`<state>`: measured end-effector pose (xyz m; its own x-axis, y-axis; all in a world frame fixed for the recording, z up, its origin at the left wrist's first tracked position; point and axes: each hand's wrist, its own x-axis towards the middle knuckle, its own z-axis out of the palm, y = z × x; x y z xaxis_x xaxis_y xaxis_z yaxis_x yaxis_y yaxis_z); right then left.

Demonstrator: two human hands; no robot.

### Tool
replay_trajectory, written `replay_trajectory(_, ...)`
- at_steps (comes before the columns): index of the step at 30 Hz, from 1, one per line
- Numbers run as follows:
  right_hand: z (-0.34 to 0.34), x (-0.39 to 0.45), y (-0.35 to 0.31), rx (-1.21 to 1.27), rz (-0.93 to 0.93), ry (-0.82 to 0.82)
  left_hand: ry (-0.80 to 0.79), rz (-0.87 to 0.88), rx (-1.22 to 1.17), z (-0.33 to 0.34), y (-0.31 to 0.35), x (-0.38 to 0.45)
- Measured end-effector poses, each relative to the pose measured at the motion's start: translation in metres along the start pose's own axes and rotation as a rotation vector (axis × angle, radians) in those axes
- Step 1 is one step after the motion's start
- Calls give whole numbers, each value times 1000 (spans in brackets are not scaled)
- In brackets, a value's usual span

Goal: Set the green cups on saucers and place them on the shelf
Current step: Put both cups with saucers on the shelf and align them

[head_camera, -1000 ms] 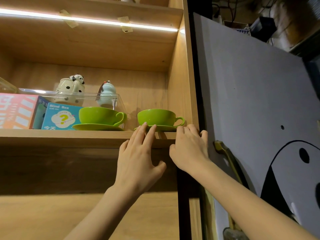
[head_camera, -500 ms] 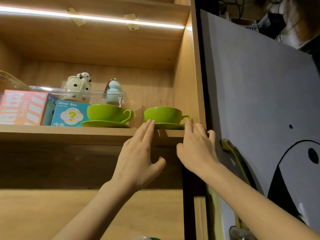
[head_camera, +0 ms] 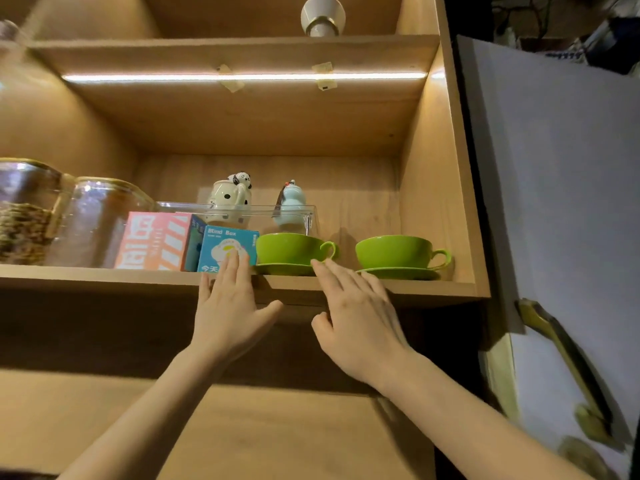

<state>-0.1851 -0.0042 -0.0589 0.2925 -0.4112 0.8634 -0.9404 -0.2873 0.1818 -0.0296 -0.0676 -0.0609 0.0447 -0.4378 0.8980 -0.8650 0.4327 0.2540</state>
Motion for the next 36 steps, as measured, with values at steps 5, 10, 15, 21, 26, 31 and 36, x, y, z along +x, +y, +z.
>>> replay_trajectory(5,11,18,-14,-32,98,-63,-70,-30,-41,-5,10,3)
replay_trajectory(10,10,19,-13,-72,133,-88,3,18,-92,-2,17,-3)
replay_trajectory(15,11,21,-6,-87,113,-119,69,66,-148,9,13,-9)
replay_trajectory(21,11,22,0,-7,99,-172,132,75,-235,9,10,-16)
replay_trajectory(26,13,24,0,18,109,-158,117,94,-224,10,7,-18)
replay_trajectory(31,16,22,-1,-14,117,-124,102,95,-141,12,4,-19)
replay_trajectory(36,18,23,-2,-13,135,-109,128,99,-96,18,2,-20)
